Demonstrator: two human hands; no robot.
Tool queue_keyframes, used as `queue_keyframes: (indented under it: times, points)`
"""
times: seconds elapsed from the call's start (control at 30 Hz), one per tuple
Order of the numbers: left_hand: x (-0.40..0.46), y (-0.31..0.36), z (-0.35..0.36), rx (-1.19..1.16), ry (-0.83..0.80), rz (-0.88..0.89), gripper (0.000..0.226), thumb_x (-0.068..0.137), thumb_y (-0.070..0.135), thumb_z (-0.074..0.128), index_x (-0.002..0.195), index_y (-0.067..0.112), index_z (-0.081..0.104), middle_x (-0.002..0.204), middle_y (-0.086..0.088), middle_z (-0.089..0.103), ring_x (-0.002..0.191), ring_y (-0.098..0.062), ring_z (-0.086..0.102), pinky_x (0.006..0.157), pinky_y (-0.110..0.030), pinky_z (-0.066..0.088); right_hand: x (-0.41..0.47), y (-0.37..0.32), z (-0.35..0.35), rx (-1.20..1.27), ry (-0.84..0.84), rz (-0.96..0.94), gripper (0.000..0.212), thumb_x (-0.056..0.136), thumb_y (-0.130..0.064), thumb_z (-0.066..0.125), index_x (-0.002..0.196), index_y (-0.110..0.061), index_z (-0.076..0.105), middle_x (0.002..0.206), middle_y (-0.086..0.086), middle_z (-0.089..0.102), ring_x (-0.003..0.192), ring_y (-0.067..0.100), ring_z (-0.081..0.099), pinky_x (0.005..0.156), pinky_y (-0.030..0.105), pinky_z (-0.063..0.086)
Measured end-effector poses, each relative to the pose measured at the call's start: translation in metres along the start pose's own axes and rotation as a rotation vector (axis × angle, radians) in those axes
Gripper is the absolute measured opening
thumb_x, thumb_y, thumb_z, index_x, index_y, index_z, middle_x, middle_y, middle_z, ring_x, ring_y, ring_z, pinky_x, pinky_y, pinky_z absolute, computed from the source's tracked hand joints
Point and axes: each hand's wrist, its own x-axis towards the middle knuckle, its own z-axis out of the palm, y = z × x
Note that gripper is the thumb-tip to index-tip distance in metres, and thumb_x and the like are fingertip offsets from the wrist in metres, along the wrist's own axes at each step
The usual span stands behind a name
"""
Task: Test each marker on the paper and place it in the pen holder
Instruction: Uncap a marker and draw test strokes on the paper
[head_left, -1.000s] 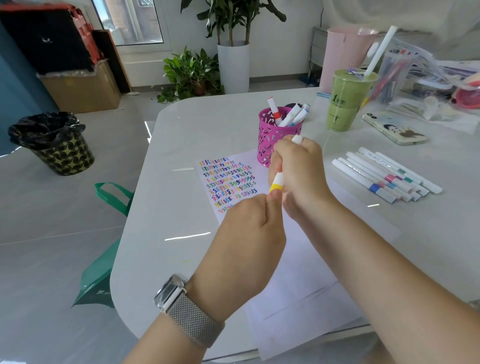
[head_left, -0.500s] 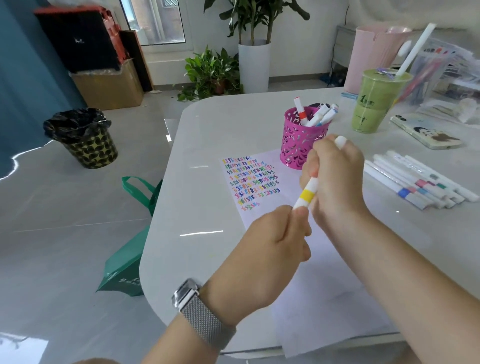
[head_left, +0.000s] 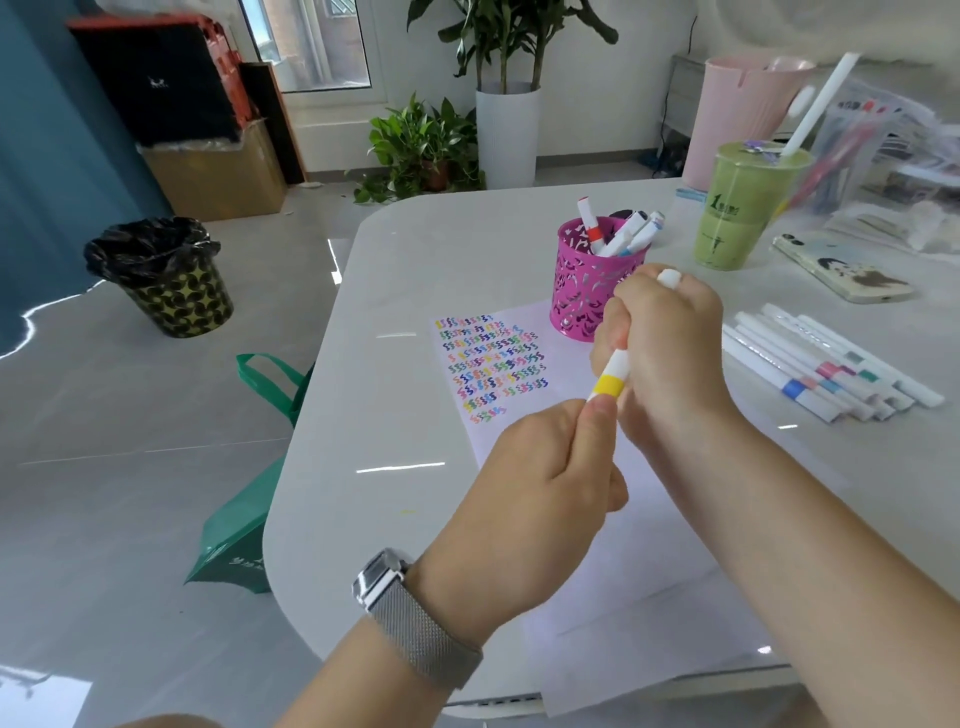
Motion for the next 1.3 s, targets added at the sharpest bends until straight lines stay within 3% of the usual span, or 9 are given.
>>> queue_keyframes:
  times: [0.13,0.27,0.4,0.53,0.7,0.93,1.03,1.17,1.3]
  points:
    - [-0.03,-0.01,-0.009,0.193,-0.051,0.039,0.046,0.087,0.055,0.027,0.061,0.019,0.039,0.047,0.007,0.048,0.043,-0.008,0.04,0.051,-0.022,0.036,0.05,-0.025,-0.052,0.054,0.313,-0.081,0.012,0.078,-0.023,0.046,0.068,-0.024,0.039,0.062,-0.006,0.043,0.043,0.005,0.043,0.052,0.022,0.042]
    - [-0.013,-0.012,-0.032,0.115,0.098,0.057,0.048,0.093,0.042,0.027,0.059,0.009,0.034,0.049,0.0,0.042,0.049,-0.01,0.036,0.05,-0.017,0.033,0.048,-0.003,-0.054,0.185,0.231,0.053,0.022,0.083,-0.007,0.037,0.067,-0.021,0.032,0.04,-0.009,0.037,0.033,0.01,0.03,0.039,0.015,0.023]
    - [-0.013,-0.004,-0.028,0.101,0.051,0.062,0.049,0.094,0.041,0.028,0.066,0.0,0.033,0.055,-0.006,0.038,0.053,-0.019,0.034,0.05,-0.022,0.033,0.035,-0.003,-0.039,0.193,0.16,0.064,0.03,0.087,-0.008,0.053,0.062,-0.015,0.038,0.038,-0.007,0.036,0.031,0.011,0.027,0.038,0.013,0.025]
    - [-0.016,-0.022,-0.028,0.447,-0.026,-0.005,0.04,0.096,0.043,0.025,0.066,0.017,0.031,0.057,0.0,0.04,0.059,-0.027,0.039,0.061,-0.041,0.039,0.024,0.001,-0.03,0.269,0.009,0.099,0.036,0.083,-0.007,0.068,0.061,-0.017,0.04,0.042,-0.007,0.036,0.034,0.006,0.029,0.037,0.017,0.028]
    - [-0.017,-0.026,-0.03,0.843,-0.028,-0.077,0.036,0.095,0.045,0.018,0.065,0.025,0.022,0.06,-0.001,0.037,0.06,-0.023,0.037,0.066,-0.037,0.041,0.016,0.009,-0.021,0.264,-0.089,0.098,0.034,0.085,0.002,0.059,0.067,-0.017,0.039,0.041,-0.006,0.035,0.035,0.006,0.031,0.037,0.018,0.025]
    - [-0.01,-0.033,-0.032,0.962,0.0,-0.088,0.034,0.094,0.047,0.016,0.07,0.024,0.026,0.067,0.0,0.046,0.065,-0.025,0.047,0.069,-0.038,0.046,0.003,0.034,0.002,0.018,-0.359,0.176,0.021,0.097,-0.022,0.051,0.082,-0.011,0.058,0.062,0.005,0.063,0.054,0.018,0.066,0.045,0.022,0.05]
    - [-0.009,-0.038,-0.034,1.004,-0.011,-0.106,0.032,0.096,0.046,0.017,0.077,0.023,0.032,0.07,0.001,0.048,0.07,-0.027,0.051,0.07,-0.036,0.046,-0.001,0.051,0.006,-0.104,-0.42,0.111,0.016,0.089,-0.012,0.066,0.076,-0.008,0.057,0.062,0.006,0.062,0.056,0.017,0.064,0.056,0.026,0.056]
    - [-0.009,-0.04,-0.036,1.024,-0.054,-0.154,0.04,0.097,0.046,0.02,0.065,0.021,0.023,0.065,0.003,0.04,0.066,-0.026,0.045,0.066,-0.034,0.04,-0.003,0.065,0.006,-0.295,-0.384,-0.007,0.027,0.077,-0.003,0.075,0.07,-0.012,0.051,0.05,-0.002,0.059,0.046,0.012,0.06,0.05,0.022,0.051]
    - [-0.01,-0.042,-0.036,1.033,-0.086,-0.186,0.041,0.097,0.046,0.02,0.064,0.02,0.022,0.067,0.003,0.04,0.071,-0.027,0.047,0.069,-0.034,0.042,-0.006,0.07,0.007,-0.429,-0.373,-0.078,0.028,0.078,-0.001,0.071,0.066,-0.012,0.049,0.056,0.01,0.06,0.037,0.007,0.054,0.037,0.013,0.037]
